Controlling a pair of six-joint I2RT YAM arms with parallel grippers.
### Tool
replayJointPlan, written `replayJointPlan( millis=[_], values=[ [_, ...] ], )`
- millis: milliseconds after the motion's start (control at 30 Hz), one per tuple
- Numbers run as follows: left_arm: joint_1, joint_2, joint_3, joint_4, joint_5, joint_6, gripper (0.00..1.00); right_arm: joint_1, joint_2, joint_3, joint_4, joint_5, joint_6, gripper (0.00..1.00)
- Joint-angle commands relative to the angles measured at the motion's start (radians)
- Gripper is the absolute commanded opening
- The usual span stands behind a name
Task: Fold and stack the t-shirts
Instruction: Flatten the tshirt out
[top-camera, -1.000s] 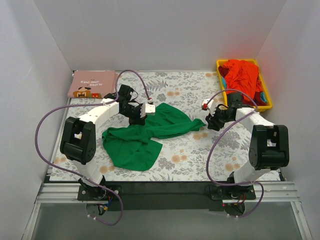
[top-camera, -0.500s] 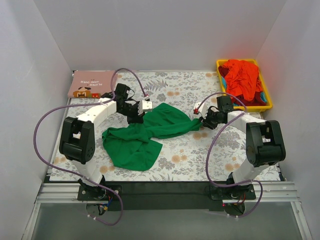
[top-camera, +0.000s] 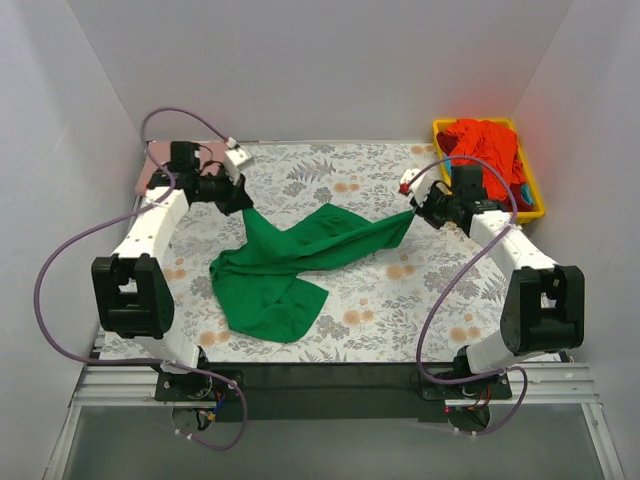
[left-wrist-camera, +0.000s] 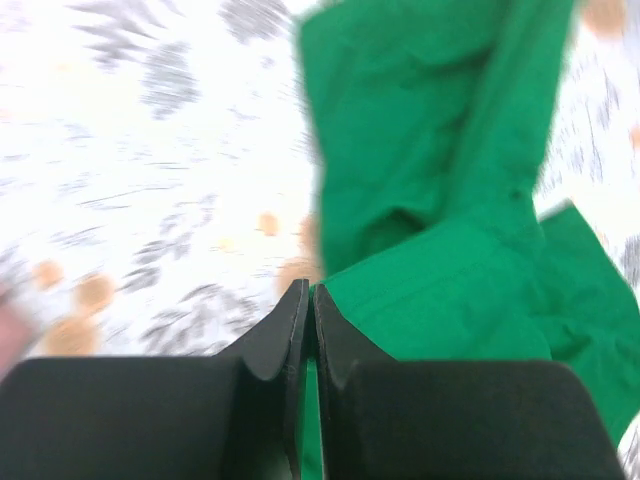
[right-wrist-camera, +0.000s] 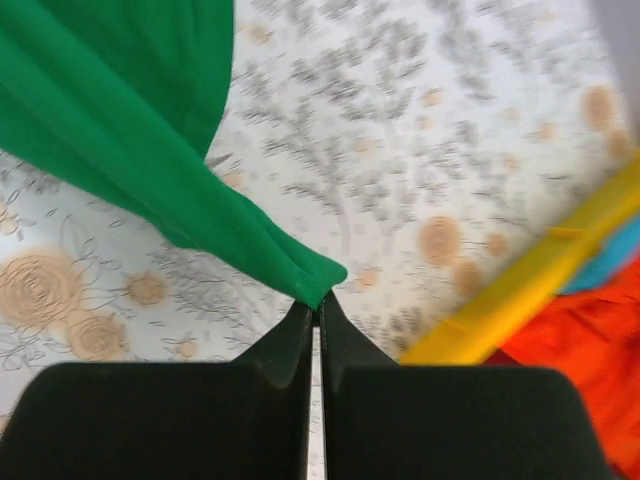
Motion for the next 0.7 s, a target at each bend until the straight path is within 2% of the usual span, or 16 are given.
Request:
replayJointPlan(
  millis=[0,167,367,533,667],
  values=[
    [0.114,-0.140,0.092,0.092,0.051,-0.267,0.00,-0.023,-0.096,0.136,-0.040,0.060,0.064,0.01],
    [0.263,-0.242,0.137,0.209,-0.001,-0.483,0.00,-0.034,-0.116,0.320,-0.117,0.179,0.112,0.01],
    [0.375,-0.351,0.132,0.304,-0.065,-0.575,0.00,-0.048,-0.144,0.428,-0.166,0.254,0.121,0.01],
    [0.402,-0.385,0.123,0.370,-0.084,-0.654,0.00,-0.051,-0.161,0.506,-0.175,0.280,0.144,0.01],
    [0.405,-0.383,0.264,0.378,-0.079,-0.726,0.00,-0.052,-0.168,0.672,-0.203,0.292,0.164,0.01]
  ],
)
